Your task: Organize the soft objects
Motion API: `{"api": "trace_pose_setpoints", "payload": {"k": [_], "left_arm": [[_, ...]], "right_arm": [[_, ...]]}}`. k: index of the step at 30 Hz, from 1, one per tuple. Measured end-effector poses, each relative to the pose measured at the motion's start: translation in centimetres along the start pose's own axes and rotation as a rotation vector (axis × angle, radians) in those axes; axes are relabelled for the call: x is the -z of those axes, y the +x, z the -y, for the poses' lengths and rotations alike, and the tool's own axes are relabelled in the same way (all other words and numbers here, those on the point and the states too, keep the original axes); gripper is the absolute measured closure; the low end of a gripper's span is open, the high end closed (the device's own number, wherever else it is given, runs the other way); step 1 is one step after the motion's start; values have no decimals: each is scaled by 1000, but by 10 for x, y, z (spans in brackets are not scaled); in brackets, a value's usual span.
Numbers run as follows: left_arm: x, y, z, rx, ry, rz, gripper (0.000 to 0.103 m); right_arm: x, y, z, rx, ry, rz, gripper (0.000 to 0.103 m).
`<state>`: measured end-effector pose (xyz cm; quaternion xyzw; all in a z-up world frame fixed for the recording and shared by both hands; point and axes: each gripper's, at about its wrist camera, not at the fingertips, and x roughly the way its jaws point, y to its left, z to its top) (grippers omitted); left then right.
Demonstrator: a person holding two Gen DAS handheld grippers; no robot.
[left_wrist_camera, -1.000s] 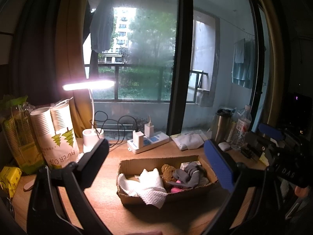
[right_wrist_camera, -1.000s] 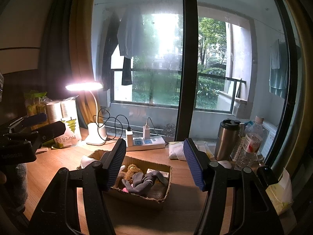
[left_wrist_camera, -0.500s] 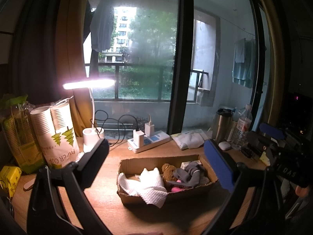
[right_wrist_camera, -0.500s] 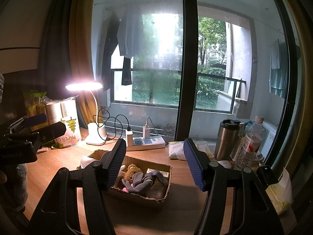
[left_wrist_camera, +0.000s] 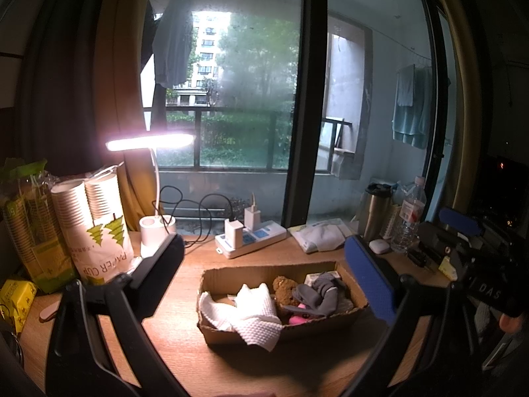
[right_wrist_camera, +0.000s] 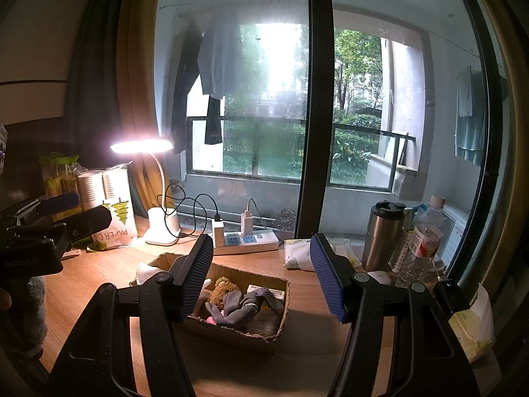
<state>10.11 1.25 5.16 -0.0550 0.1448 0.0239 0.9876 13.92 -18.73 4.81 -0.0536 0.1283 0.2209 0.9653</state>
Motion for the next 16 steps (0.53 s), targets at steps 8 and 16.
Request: {"api": "trace_pose_setpoints", "payload": {"k": [8,16], "left_arm": [[0,0,0,0,0,0,4],[1,2,-2,-5,-7,-5,4]], "right_arm": [[1,-1,0,0,1,0,39],[2,0,1,1,-1,-3,39]]}}
